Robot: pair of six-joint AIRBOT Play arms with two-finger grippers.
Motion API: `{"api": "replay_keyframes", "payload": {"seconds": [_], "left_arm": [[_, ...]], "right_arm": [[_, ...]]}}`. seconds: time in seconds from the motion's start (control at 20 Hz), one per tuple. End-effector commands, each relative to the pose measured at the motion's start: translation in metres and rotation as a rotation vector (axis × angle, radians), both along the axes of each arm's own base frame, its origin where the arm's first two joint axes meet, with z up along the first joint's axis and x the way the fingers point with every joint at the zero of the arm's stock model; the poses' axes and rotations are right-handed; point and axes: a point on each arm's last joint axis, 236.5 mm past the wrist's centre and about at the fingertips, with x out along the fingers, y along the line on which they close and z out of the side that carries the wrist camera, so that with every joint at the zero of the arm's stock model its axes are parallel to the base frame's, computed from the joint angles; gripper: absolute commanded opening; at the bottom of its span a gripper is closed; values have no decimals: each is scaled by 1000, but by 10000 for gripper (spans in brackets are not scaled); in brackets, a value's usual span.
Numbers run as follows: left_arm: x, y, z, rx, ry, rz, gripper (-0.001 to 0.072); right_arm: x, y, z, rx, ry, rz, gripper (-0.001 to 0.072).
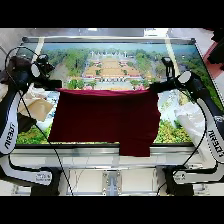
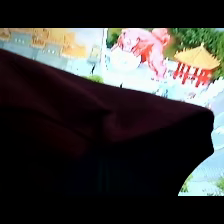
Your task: Fold the shirts.
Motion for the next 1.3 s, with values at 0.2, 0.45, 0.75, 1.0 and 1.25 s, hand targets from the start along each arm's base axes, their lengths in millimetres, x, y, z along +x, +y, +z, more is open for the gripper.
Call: {"api": "replay_keyframes", "payload": {"seconds": [0.2,0.45,0.75,1.0,1.25], "left_arm": [[-31,2,-51,15,122,-14,16],[-36,2,-78,11,182,-10,17],[-36,3,-81,12,187,6,652],[-30,5,-34,7,83,42,646],[-31,2,58,-3,-123,43,646]], "right_arm": [[-72,-5,-76,-34,246,-4,26],[-72,-7,-95,-20,221,-57,27],[-67,-9,-93,1,223,-130,282],[-60,-13,-15,-22,102,-101,321],[-156,-22,24,-24,240,-113,352]]}}
